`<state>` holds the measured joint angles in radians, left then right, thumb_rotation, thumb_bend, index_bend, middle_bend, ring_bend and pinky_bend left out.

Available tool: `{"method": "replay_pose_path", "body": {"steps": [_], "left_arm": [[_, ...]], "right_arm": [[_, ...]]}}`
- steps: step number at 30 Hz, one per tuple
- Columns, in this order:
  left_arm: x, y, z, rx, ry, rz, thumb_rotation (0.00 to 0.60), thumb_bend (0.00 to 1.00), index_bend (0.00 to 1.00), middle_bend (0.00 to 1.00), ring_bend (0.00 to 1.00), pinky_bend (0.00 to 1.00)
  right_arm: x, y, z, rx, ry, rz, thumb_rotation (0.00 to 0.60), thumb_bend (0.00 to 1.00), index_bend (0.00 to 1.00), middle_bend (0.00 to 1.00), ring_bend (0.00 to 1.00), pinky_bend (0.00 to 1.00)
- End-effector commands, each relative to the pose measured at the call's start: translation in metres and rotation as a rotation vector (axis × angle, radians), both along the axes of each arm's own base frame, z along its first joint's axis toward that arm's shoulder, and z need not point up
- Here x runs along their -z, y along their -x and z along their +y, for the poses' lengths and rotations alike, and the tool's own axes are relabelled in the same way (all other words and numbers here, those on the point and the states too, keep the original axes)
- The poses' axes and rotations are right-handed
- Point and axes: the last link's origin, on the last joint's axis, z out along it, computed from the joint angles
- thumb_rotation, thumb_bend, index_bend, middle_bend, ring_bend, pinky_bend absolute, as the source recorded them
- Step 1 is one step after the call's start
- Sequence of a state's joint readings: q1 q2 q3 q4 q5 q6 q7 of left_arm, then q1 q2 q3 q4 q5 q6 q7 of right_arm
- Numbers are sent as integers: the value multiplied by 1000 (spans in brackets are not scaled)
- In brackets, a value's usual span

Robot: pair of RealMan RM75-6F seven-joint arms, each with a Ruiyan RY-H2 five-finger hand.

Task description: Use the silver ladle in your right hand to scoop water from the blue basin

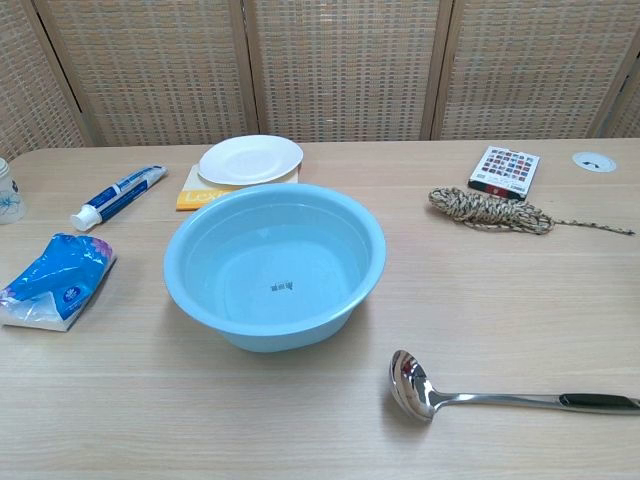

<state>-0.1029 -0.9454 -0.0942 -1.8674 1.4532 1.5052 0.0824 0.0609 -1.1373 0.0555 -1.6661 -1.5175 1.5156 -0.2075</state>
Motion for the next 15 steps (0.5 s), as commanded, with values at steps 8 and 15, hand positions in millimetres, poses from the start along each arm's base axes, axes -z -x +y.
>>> {"method": "replay_pose_path", "body": {"steps": [8, 15], "left_arm": [[3, 0, 3, -7, 8, 0, 600, 0, 0, 0, 0, 0], [10, 2, 8, -22, 27, 19, 600, 0, 0, 0, 0, 0]], "right_arm": [[14, -4, -14, 16, -101, 62, 600, 0, 0, 540, 538, 374], [50, -24, -43, 8, -385, 51, 600, 0, 12, 939, 982, 1000]]}}
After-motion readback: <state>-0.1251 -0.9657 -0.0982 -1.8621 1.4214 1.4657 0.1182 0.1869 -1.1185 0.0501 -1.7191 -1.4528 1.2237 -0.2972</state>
